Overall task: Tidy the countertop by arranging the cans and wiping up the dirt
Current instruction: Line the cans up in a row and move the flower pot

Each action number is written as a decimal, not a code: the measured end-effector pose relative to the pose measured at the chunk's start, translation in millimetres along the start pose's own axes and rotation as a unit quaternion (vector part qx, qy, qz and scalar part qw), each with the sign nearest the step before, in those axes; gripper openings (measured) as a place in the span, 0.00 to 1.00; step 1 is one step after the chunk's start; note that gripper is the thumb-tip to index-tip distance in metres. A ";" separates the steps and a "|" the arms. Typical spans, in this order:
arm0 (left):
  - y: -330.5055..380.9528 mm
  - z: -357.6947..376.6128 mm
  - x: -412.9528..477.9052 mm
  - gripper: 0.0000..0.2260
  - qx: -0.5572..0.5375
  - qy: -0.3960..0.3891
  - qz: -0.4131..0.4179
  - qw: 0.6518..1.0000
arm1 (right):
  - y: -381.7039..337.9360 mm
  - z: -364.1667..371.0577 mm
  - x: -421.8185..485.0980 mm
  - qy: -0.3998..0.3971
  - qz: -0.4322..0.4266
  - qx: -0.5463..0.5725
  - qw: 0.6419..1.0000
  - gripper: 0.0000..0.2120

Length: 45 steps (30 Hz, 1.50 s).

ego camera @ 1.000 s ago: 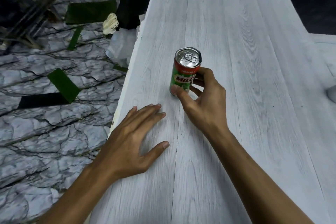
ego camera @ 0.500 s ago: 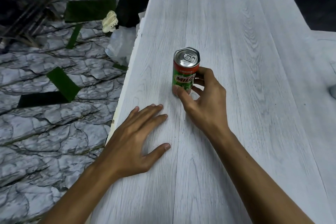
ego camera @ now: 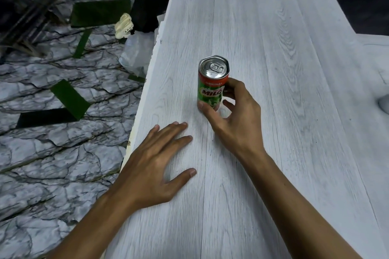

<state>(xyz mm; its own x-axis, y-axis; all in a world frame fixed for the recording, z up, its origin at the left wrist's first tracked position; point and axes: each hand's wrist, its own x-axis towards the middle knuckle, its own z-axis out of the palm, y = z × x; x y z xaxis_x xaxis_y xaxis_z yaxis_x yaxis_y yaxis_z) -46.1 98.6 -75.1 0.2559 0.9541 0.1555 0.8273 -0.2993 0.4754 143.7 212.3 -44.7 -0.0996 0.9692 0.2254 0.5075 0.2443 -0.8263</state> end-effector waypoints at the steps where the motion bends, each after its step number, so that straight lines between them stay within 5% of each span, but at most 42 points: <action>1: 0.2 -0.3 -0.1 0.29 0.000 -0.001 0.000 1.000 | 0.4 -1.9 -0.6 -0.007 0.002 -0.008 1.000 0.33; 16: 42.7 4.7 22.6 0.28 -0.004 -0.003 0.026 1.000 | 17.6 -68.0 -29.7 -0.079 -0.026 -0.242 0.967 0.35; 26: 112.4 34.7 58.1 0.28 -0.045 -0.015 0.041 0.998 | 49.7 -154.8 -72.7 -0.110 0.004 -0.244 0.963 0.32; 45: 274.1 111.8 132.5 0.28 -0.083 -0.059 0.097 0.990 | 119.6 -324.8 -146.7 -0.032 0.083 -0.261 0.961 0.32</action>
<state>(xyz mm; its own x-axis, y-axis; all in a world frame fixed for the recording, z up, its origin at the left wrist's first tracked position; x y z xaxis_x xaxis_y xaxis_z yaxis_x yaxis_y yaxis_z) 270.4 143.8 -21.0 0.4664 0.8699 0.1606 0.6658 -0.4647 0.5837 497.0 88.9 -9.0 -0.0242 0.9974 0.0676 0.8793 0.0534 -0.4732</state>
